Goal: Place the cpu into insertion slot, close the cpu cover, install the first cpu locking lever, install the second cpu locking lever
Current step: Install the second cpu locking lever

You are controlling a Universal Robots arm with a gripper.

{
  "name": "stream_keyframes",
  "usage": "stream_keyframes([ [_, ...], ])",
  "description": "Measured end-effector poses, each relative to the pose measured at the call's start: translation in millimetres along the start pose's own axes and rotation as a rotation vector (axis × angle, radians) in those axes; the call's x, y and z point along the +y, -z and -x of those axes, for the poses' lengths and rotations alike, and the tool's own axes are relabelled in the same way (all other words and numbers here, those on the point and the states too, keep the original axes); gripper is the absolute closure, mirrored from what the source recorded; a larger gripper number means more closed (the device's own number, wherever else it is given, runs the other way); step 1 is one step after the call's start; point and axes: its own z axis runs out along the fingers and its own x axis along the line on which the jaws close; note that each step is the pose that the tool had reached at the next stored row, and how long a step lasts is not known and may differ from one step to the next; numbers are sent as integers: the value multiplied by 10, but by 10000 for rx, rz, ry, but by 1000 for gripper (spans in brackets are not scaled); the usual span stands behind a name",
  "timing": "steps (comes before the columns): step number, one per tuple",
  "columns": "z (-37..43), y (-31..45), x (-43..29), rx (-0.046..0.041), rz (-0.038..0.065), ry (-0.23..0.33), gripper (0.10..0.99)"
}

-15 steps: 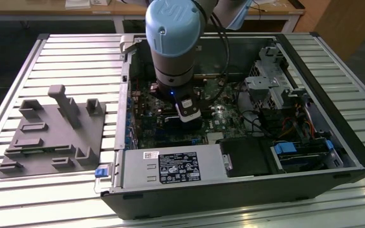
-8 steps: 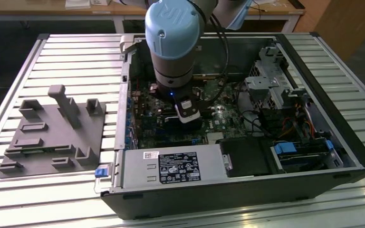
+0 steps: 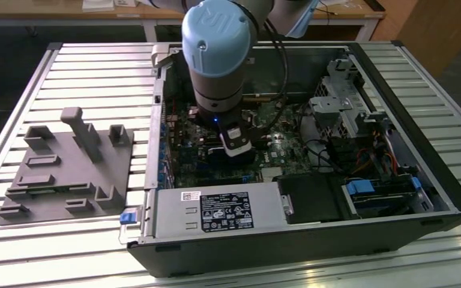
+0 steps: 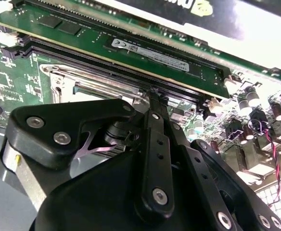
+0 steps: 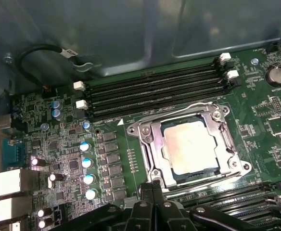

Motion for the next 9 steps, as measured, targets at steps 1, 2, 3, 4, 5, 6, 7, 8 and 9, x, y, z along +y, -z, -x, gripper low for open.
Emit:
stream_keyframes([
  [1,-2,-2,-1,0,0,1,980],
  [2,-4,-4,-2,0,-1,1,980],
  [3,-6,-7,-3,0,1,1,980],
  [4,-9,-9,-3,0,-1,0,980],
  [5,-10,-12,-3,1,-1,1,980],
  [6,-10,-13,-3,1,-2,2,980],
  [7,-11,-13,-3,1,-1,2,980],
  [8,-11,-13,-3,0,-1,1,980],
  [9,-11,-11,-1,0,-1,0,980],
])
